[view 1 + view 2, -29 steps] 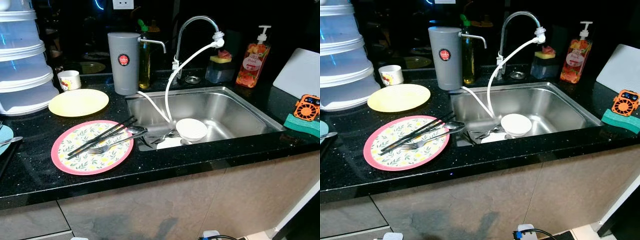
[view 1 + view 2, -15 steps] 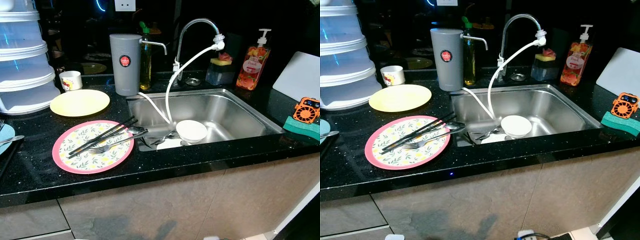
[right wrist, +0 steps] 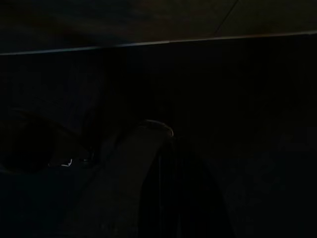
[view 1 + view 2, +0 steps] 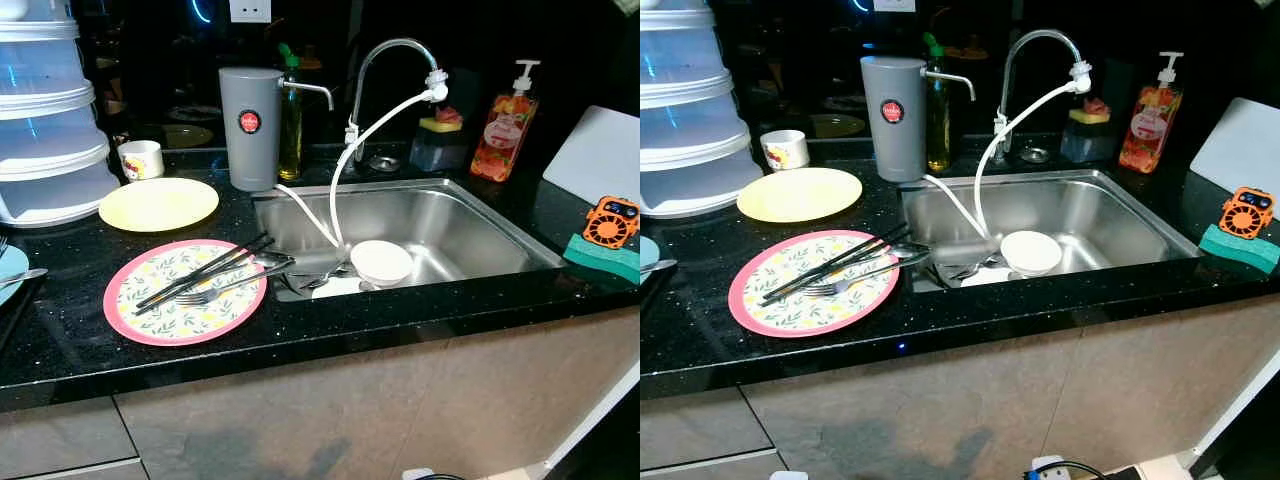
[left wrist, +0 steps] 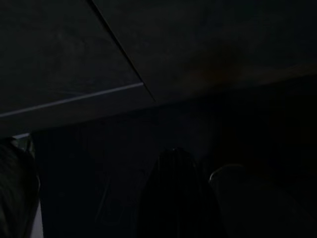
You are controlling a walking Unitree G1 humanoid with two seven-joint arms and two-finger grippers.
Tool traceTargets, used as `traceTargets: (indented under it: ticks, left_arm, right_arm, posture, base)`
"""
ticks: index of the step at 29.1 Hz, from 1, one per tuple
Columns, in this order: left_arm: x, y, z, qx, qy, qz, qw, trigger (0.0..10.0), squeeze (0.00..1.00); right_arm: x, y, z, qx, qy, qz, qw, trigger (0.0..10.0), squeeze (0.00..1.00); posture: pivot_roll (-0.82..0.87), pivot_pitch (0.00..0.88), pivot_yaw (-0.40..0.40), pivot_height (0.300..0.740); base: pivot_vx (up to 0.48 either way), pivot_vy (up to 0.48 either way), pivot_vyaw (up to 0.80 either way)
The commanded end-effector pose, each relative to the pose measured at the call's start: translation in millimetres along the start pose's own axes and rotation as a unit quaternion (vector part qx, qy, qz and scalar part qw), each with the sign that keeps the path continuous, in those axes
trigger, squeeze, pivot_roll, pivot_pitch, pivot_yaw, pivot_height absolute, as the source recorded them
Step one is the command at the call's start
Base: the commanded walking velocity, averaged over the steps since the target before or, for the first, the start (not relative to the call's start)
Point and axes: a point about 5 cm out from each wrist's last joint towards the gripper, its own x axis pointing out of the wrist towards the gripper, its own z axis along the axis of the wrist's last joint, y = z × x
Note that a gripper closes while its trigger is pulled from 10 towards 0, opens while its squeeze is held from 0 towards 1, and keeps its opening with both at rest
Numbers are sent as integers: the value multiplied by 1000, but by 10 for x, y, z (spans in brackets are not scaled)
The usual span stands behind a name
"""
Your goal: Kitchen organization
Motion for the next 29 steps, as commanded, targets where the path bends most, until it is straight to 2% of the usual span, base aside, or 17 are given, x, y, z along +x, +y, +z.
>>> traceTargets:
  ticks: [1, 6, 7, 8, 12, 14, 16, 17, 21, 22, 25, 27, 29]
  left_arm:
    - [2, -32, -23, -3, 10, 0, 1000, 10000, 0]
    - [10, -46, -3, -9, 9, -2, 1000, 10000, 0]
    - [20, -64, 22, 4, 7, -14, 1000, 10000, 0]
    - [20, -64, 22, 4, 7, -14, 1000, 10000, 0]
    - [24, 19, 28, -6, 13, -1, 1000, 10000, 0]
    - [19, 20, 11, 3, 16, -8, 1000, 10000, 0]
    - [5, 19, -26, 14, 20, -14, 1000, 10000, 0]
    - [5, 19, -26, 14, 20, -14, 1000, 10000, 0]
    - [-20, 68, -91, -9, 26, 5, 1000, 10000, 0]
    - [-23, 63, -100, -6, 27, 2, 1000, 10000, 0]
    - [-20, 31, -93, -5, 22, 1, 1000, 10000, 0]
    - [-16, 30, -89, -16, 24, 10, 1000, 10000, 0]
    - [-8, 11, -76, -5, 27, -2, 1000, 10000, 0]
  right_arm:
    - [-12, -40, -39, 1, 9, -4, 1000, 10000, 0]
    - [-20, -52, -83, -15, 22, -1, 1000, 10000, 0]
    - [-29, -93, -84, 9, 14, -12, 1000, 10000, 0]
    - [-29, -93, -84, 9, 14, -12, 1000, 10000, 0]
    - [-25, -83, -88, -2, 22, -9, 1000, 10000, 0]
    - [-22, -91, -60, 12, 15, -14, 1000, 10000, 0]
    - [-16, -104, -6, 48, -2, -22, 999, 10000, 0]
    - [-16, -104, -6, 48, -2, -22, 999, 10000, 0]
    - [-17, -60, -71, 2, 22, -8, 1000, 10000, 0]
    - [-18, -57, -85, -2, 26, -9, 1000, 10000, 0]
    - [-22, -78, -75, 27, 13, -18, 999, 10000, 0]
    - [-24, -77, -93, 12, 22, -12, 1000, 10000, 0]
    - [-29, -87, -121, -3, 31, -16, 999, 10000, 0]
  posture:
    - [53, 0, -46, 740]
    - [45, 0, -29, 740]
    - [49, 0, -43, 740]
    - [49, 0, -43, 740]
    - [39, 0, -22, 740]
    - [34, 0, -19, 740]
    - [44, 0, -32, 740]
    - [44, 0, -32, 740]
    - [43, 0, -12, 740]
    - [39, 0, -7, 740]
    - [60, 0, -35, 740]
    - [52, 0, -10, 740]
    - [43, 0, -7, 740]
  base:
    - [0, 0, 0]
    - [0, 0, 0]
    - [0, 0, 0]
    - [0, 0, 0]
    - [0, 0, 0]
    - [0, 0, 0]
    - [0, 0, 0]
    - [0, 0, 0]
    - [0, 0, 0]
    - [0, 0, 0]
    - [0, 0, 0]
    - [0, 0, 0]
    - [0, 0, 0]
